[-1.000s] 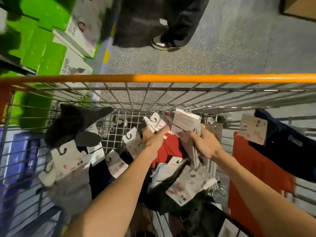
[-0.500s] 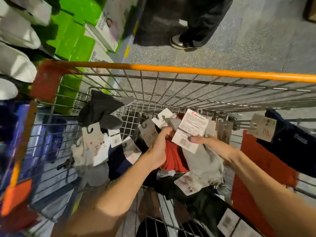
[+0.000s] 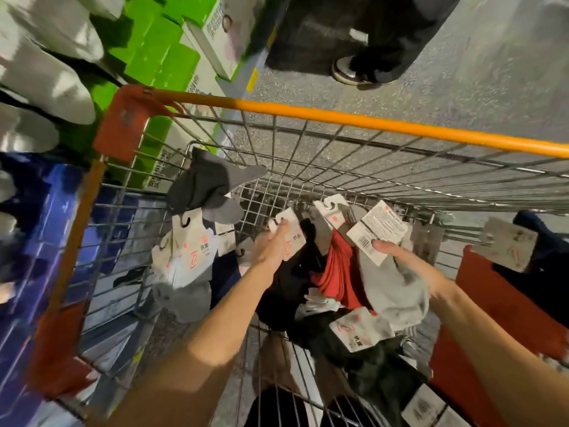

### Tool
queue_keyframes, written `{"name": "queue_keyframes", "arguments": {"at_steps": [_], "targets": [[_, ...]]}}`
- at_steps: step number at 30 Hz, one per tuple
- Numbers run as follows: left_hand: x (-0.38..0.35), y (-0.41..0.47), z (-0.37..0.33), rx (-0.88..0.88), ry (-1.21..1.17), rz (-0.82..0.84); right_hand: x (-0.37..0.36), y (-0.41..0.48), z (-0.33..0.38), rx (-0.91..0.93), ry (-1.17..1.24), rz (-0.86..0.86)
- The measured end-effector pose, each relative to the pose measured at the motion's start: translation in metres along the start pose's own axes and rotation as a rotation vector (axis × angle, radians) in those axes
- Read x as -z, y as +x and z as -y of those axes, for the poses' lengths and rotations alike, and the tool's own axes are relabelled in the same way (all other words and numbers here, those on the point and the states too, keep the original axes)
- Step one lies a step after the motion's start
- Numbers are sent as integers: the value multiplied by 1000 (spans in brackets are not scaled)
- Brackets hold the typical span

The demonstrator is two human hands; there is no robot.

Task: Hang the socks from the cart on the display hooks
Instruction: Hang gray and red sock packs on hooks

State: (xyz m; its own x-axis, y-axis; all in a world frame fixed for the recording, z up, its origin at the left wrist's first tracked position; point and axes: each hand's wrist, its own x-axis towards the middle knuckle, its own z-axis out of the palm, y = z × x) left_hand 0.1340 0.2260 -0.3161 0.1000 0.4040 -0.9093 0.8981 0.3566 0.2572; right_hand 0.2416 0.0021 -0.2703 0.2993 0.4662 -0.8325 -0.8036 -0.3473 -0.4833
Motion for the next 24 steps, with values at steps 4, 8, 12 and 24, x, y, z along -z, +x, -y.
{"name": "queue_keyframes", "arguments": {"at_steps": [4,8,12,24], "targets": [[-26,20,31,137,90,64,13,5,-11,21,24,-17],[-23,13,29,68,77,-68,15,-3,-12,31,56,-40],[-6,2,34,56,-18,12,7,-19,-3,62,-41,-17],[67,-98,22,-341,-124,-88,-24,-93,24,156,-252,-12]]}}
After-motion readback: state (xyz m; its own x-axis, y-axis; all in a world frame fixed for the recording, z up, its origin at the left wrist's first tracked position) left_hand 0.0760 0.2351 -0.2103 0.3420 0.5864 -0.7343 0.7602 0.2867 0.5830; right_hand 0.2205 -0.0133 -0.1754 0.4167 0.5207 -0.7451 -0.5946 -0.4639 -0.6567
